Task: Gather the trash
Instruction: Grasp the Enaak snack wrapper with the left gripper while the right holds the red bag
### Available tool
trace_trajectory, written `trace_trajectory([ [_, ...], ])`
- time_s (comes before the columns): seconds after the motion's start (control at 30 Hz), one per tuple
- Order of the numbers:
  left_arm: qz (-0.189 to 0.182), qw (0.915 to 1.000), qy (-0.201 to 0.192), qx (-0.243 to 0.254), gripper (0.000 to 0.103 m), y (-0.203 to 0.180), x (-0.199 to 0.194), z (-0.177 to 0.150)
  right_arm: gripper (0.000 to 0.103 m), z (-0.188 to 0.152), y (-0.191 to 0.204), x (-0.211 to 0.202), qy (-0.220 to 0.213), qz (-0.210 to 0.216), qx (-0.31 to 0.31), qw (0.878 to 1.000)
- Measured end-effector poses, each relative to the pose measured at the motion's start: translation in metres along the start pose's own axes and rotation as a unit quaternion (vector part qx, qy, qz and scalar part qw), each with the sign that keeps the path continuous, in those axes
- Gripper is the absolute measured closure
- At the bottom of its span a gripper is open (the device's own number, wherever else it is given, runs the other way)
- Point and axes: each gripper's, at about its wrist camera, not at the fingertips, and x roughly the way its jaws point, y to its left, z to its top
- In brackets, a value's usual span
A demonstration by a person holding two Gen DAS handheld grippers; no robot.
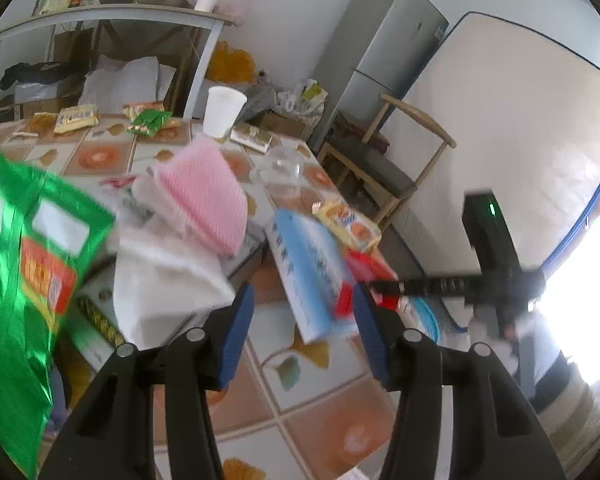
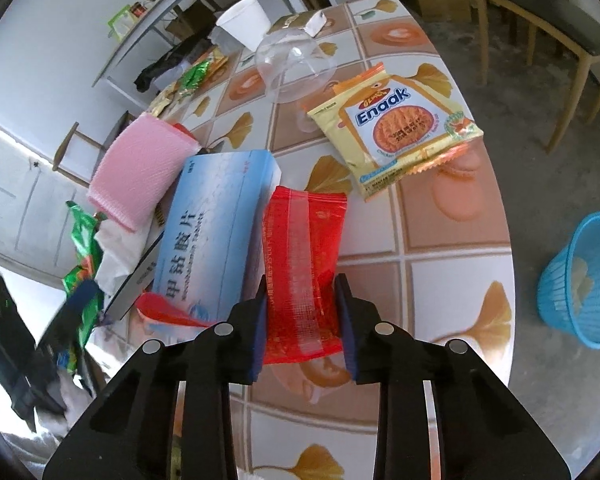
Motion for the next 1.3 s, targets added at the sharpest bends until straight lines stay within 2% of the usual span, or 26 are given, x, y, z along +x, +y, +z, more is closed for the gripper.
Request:
trace_trajectory([
  [0.27,-0.010,0.9981,0.020,0.057,0.053,-0.039,0.029,0.050,0.075,-0.025,-0.027,-0.044,-0.044,0.032,0.036,0.998],
  [0.37,-0.027,0.9937,0.060,0.091,0.053,-0.068,0.060,0.066,0.075,-0.035,-0.048,-0.064,-0.071,0.034,0.063,0.995],
  [0.43,-0.024,0.9893,0.085,0.116,0.053,-0.084,0.081,0.069,0.075,-0.041,-0.064,-0.078,-0.088,0.032,0.082,0.992],
  [0.53,-0.003,0.9770,0.126,0.172,0.053,-0.114,0.122,0.069,0.075,-0.048,-0.082,-0.089,-0.105,0.032,0.108,0.988],
  [0.7,0.049,0.9485,0.182,0.255,0.053,-0.148,0.189,0.056,0.075,-0.058,-0.104,-0.097,-0.117,0.039,0.143,0.982],
  [0.77,0.066,0.9408,0.198,0.268,0.053,-0.154,0.211,0.053,0.075,-0.059,-0.111,-0.098,-0.119,0.041,0.150,0.981],
  [0.93,0.098,0.9305,0.230,0.268,0.053,-0.151,0.250,0.050,0.075,-0.059,-0.121,-0.097,-0.117,0.044,0.161,0.979],
  [1.03,0.108,0.9271,0.240,0.267,0.060,-0.145,0.262,0.044,0.075,-0.058,-0.126,-0.098,-0.117,0.045,0.164,0.978],
  [1.2,0.106,0.9338,0.229,0.254,0.075,-0.137,0.261,0.049,0.075,-0.059,-0.129,-0.100,-0.119,0.047,0.168,0.977],
  [1.3,0.103,0.9311,0.221,0.271,0.085,-0.142,0.258,0.046,0.075,-0.059,-0.129,-0.102,-0.123,0.049,0.170,0.976],
])
